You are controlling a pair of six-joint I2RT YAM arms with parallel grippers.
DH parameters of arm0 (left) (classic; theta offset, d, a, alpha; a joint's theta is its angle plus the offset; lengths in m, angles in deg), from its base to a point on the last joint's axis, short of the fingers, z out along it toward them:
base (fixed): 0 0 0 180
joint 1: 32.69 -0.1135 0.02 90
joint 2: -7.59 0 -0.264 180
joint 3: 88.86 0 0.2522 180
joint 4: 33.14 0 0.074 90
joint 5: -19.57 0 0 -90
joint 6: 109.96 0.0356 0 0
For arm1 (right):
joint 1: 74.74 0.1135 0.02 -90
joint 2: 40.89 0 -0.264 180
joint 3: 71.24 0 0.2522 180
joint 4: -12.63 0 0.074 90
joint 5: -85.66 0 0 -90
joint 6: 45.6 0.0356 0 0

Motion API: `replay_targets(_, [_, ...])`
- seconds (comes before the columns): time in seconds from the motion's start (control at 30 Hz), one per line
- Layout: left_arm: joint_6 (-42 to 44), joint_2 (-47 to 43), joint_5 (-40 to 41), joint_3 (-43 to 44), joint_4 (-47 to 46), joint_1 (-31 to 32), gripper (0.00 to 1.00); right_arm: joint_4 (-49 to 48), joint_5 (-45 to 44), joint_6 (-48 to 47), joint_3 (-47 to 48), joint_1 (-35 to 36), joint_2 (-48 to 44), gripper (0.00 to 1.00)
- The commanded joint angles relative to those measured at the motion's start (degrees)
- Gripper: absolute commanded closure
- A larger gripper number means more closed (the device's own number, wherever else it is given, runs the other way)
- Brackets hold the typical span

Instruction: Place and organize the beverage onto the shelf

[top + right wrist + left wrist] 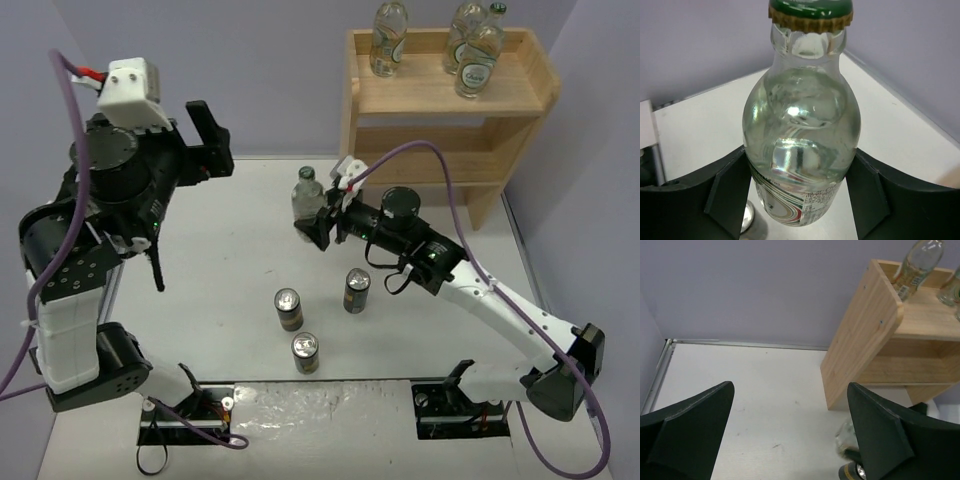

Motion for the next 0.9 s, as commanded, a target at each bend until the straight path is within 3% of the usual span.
replay_targets(0.0, [-0.06,-3.27,7.30,-4.57,-3.00,-0.31,0.06,-5.15,-15.59,-0.49,8.66,-3.89,-8.17,1.00])
replay_targets(0.17, [-1.91,-10.82,6.08,-26.43,-5.27,-0.40,0.06,5.75,-18.68,0.22,21.48,-13.82,-6.69,1.00])
replay_targets(0.2, [-2.26,-12.48,5.64,-34.04,-6.93,-0.57,0.06,8.72,-17.90,-0.04,23.67,-15.40,-4.76,1.00])
replay_targets(0.33, [-2.35,-20.74,2.22,-49.88,-9.59,-2.50,0.06,9.63,-9.04,1.97,32.28,-26.20,-0.54,1.00])
replay_targets(0.37, [-2.44,-21.63,1.16,-52.20,-9.33,-4.16,0.06,9.72,-5.01,2.58,33.88,-30.14,1.82,1.00])
replay_targets(0.47, [-1.40,-24.97,-2.97,-59.48,-9.41,-7.33,0.06,9.63,-0.85,3.48,40.28,-32.90,6.83,1.00])
replay_targets(0.67, [2.21,-28.14,-6.83,-67.32,-9.06,-14.71,0.06,10.24,0.91,3.21,49.86,-33.78,13.70,1.00])
replay_targets(0.87, [3.36,-29.73,-12.55,-73.84,-12.13,-17.10,0.06,13.32,3.11,-0.48,55.51,-34.05,20.65,1.00])
